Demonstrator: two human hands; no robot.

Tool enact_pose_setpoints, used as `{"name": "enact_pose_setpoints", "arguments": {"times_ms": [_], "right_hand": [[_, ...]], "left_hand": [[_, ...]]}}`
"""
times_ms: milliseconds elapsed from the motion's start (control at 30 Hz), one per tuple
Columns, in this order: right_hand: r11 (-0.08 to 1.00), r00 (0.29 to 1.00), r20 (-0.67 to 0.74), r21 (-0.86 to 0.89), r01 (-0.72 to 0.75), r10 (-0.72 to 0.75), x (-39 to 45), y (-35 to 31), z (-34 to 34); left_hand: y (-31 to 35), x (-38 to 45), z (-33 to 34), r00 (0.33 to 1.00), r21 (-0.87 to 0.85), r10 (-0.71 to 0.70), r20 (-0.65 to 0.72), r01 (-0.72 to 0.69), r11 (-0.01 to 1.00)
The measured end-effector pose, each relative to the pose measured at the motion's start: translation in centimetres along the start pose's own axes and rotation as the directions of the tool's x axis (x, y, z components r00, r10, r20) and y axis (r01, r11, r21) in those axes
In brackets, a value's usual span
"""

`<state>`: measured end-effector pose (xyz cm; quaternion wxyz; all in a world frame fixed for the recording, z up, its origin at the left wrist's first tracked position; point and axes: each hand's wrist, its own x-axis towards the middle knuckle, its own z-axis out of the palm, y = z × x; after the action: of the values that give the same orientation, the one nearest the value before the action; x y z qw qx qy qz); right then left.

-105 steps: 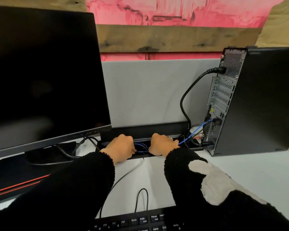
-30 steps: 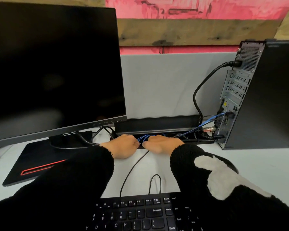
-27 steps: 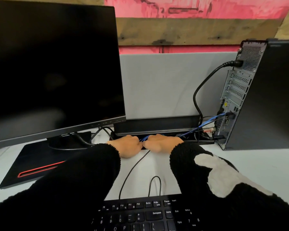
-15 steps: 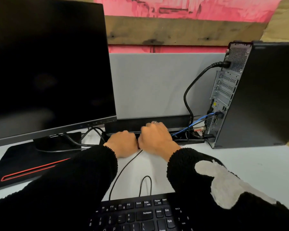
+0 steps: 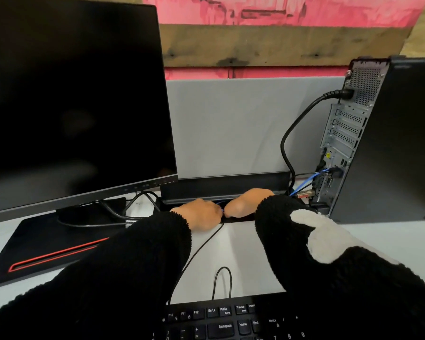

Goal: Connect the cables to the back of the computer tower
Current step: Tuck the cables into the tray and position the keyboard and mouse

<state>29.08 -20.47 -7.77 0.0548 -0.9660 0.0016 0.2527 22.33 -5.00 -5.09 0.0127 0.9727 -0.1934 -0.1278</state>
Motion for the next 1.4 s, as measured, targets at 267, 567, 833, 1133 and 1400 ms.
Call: {"name": "enact_pose_setpoints", "arguments": {"times_ms": [267,567,833,1133,1400], "right_hand": [[0.995,0.955,-0.279,-0.021,0.102,-0.103,-10.1,-0.6,-2.5],[0.993,0.976,-0.192,-0.032,-0.109,0.101,-9.0,-0.8,-1.4],[0.992,0.981,-0.156,-0.032,-0.119,0.113,-8.6,-0.1,-2.1],[0.989,0.972,-0.185,-0.023,-0.149,0.143,-8.0,1.0,-1.0],[0.937,0.849,-0.491,-0.35,0.013,-0.195,-10.2,0.1,0.1]], "left_hand": [[-0.2,1.0,1.2,0.99,0.052,-0.003,-0.138,0.01,0.999],[0.0,2.3,0.2,0.99,-0.052,-0.133,0.048,0.135,0.989],[-0.1,2.9,-0.3,0.991,0.039,-0.089,0.1,0.085,0.996],[0.1,0.2,-0.2,0.971,-0.102,-0.11,-0.214,0.089,0.991],[0.7,-0.1,0.2,0.987,-0.253,-0.075,0.143,0.109,0.961]]}}
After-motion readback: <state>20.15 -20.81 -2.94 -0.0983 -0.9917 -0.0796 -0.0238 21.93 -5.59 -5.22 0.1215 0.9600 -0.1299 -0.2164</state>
